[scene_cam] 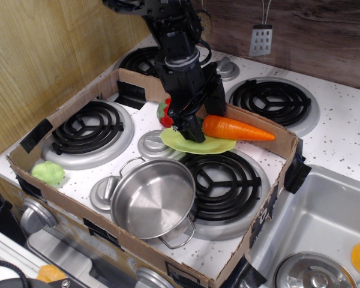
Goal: Take carrot off plate
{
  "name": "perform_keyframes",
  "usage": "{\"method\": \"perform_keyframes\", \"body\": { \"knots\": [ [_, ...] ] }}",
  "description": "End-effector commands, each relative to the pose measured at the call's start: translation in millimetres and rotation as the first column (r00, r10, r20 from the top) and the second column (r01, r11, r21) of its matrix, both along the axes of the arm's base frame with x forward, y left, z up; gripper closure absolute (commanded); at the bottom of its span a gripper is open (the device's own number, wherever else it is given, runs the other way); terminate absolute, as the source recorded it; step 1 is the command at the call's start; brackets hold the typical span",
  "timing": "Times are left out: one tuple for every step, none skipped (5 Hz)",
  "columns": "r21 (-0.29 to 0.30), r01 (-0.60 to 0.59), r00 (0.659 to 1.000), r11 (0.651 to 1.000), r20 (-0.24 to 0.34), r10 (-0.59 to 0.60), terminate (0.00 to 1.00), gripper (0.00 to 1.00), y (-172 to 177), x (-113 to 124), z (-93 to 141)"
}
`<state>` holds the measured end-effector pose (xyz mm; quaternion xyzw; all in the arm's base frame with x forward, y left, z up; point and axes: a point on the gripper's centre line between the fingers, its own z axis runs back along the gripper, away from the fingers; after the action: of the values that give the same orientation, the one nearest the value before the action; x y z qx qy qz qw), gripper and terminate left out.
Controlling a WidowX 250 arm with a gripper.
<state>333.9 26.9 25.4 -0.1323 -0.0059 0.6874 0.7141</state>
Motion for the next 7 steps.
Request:
{"method": "perform_keyframes", "body": {
  "knots": [
    [-0.017, 0.010, 1.000, 1.000, 0.022, -0.010, 0.00, 0.00, 4, -1, -6],
    [-0.037, 0.040, 0.999, 0.999, -0.014, -0.041, 0.00, 0.00, 2, -2, -13],
    [-0.045, 0.054, 0.998, 0.998, -0.029, -0.056, 0.00, 1.00, 0, -4, -14],
    [-0.059, 0.092, 0.994, 0.994, -0.048, -0.095, 0.00, 1.00, 1, -1, -13],
    [-0.064, 0.099, 0.992, 0.993, -0.074, -0.103, 0.00, 1.00, -2, -1, -8],
    [-0.030, 0.036, 0.992, 0.999, -0.117, -0.040, 0.00, 1.00, -5, -3, 11],
    [0.060, -0.039, 0.996, 0.997, -0.081, 0.044, 0.00, 1.00, -5, -9, 33]
  ]
}}
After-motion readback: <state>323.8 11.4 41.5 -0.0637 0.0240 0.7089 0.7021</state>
